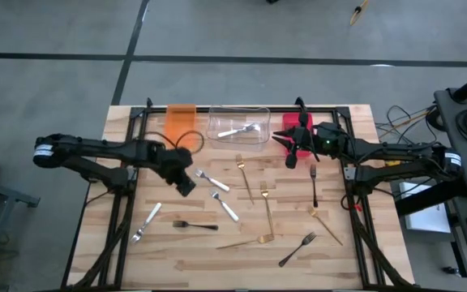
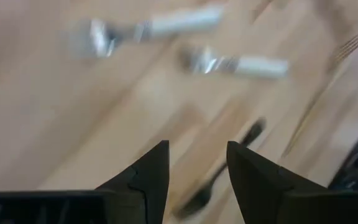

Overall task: Sort silverware by color (type)
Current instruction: Put the black fork into the orange bin

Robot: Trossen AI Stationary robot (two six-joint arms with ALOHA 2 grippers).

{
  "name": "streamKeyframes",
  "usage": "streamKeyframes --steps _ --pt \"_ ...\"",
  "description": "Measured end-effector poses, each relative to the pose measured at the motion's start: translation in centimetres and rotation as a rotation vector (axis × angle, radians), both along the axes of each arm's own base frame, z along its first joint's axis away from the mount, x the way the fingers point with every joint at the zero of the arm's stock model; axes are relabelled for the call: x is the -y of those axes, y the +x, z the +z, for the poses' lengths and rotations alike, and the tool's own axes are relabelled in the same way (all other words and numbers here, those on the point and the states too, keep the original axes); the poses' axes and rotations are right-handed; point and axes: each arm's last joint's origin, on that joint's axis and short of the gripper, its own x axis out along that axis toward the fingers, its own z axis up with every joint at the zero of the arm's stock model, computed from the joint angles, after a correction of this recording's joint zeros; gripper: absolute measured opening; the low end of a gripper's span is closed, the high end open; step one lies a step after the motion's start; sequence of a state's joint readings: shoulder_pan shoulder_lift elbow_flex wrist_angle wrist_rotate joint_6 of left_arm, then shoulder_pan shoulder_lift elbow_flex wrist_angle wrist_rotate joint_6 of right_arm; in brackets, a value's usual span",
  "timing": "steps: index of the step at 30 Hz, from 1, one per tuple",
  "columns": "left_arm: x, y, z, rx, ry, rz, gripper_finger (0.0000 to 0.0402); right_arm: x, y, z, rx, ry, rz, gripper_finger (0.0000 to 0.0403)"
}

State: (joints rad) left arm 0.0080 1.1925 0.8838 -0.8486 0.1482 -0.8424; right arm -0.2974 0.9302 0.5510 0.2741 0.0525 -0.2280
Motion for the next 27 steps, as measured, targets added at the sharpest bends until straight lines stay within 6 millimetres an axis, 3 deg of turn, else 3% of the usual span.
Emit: streamKeyframes --steps 7,18,22,27 --pt "3.4 -0.8 -2.1 -0.193 -0.051 0.027 0.0142 0.0 0.0 0.0 0.001 0.0 0.0 0.0057" --pt "7.1 -1.0 -4.1 -0.322 -0.029 0.073 0.0142 0.0 0.0 -0.1 -0.002 0.008 -0.002 0.0057" --pt "8.0 -0.2 -4.5 -0.266 0.038 0.042 0.0142 0.1 0.0 -0.1 -0.002 0.008 -0.004 0.0057" --pt "9.2 2.0 -5.1 -0.12 0.13 -0.178 0.0142 0.1 0.0 -0.1 -0.006 0.009 -0.004 0.0057"
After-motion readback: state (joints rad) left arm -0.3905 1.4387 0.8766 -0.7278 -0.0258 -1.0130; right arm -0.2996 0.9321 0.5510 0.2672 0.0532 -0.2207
